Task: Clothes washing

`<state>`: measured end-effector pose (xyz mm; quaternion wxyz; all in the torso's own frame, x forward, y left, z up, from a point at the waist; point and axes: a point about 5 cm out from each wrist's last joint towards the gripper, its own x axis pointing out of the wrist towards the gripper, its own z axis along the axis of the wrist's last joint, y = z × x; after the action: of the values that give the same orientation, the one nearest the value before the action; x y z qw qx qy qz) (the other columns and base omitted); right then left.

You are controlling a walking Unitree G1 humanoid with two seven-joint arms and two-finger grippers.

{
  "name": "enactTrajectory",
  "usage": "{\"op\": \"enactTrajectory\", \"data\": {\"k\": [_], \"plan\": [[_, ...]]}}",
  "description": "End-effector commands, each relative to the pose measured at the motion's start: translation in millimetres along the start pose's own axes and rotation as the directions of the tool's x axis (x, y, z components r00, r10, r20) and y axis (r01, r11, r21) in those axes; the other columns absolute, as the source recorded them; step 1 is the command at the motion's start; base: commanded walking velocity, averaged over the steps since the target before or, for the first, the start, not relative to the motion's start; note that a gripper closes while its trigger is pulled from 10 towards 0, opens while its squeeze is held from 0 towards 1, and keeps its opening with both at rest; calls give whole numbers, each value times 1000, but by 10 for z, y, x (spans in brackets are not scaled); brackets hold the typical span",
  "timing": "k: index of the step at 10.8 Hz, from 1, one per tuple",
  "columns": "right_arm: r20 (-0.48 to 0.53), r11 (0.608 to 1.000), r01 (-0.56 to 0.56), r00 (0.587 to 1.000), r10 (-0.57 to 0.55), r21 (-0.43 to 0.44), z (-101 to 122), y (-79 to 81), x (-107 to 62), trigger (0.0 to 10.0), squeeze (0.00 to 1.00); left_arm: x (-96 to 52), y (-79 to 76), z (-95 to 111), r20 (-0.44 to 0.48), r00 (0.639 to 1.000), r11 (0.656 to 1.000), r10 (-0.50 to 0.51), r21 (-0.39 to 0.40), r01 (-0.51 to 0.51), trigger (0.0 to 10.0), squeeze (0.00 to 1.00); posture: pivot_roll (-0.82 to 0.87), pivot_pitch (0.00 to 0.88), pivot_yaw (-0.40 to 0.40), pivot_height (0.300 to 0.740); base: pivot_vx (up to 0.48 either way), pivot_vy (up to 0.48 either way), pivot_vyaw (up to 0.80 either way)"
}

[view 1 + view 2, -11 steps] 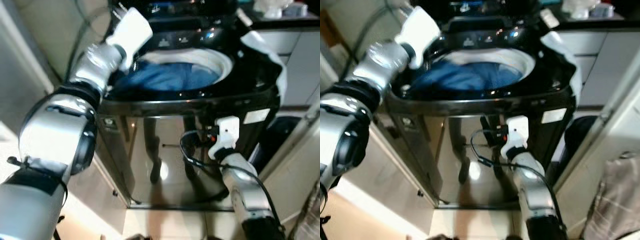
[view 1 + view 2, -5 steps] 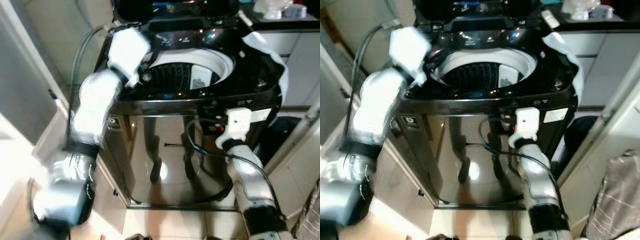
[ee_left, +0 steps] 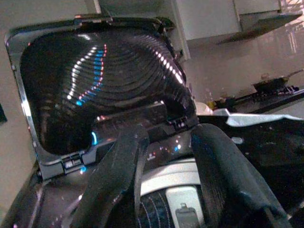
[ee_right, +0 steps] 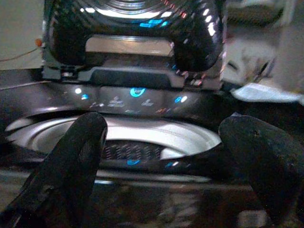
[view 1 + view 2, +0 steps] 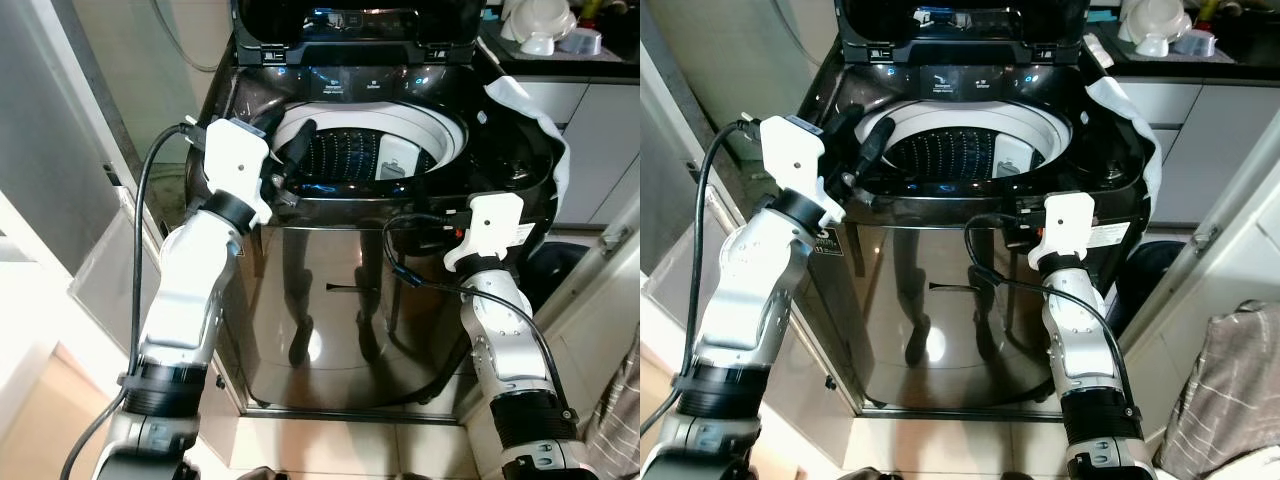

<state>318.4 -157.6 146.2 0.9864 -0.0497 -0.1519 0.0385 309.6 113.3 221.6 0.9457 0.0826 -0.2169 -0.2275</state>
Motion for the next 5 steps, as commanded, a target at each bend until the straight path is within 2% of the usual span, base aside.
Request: {"op": "enactTrajectory", "data": {"k": [1, 3, 4, 5], "plan": [[45, 999, 0, 999, 2, -37, 84, -6, 17, 10000, 8, -46, -15, -77, -56, 998, 1000, 9, 4, -9, 10000, 0, -133, 0, 26, 740, 0, 0, 0], [24, 999, 25, 999, -24, -35, 51, -40, -22, 10000, 8, -158, -40, -324, -153, 988, 1000, 16, 0, -16, 10000, 0, -133, 0, 23, 740, 0, 0, 0], [-16, 995, 76, 997, -77, -72, -14, -156, -88, 10000, 4, -374, -65, -623, -266, 963, 999, 31, -24, -38, 10000, 0, -144, 0, 11, 740, 0, 0, 0], [-19, 994, 70, 997, -72, -81, -19, -164, -91, 10000, 4, -395, -94, -624, -272, 962, 998, 32, -34, -43, 10000, 0, -143, 0, 7, 740, 0, 0, 0]]}}
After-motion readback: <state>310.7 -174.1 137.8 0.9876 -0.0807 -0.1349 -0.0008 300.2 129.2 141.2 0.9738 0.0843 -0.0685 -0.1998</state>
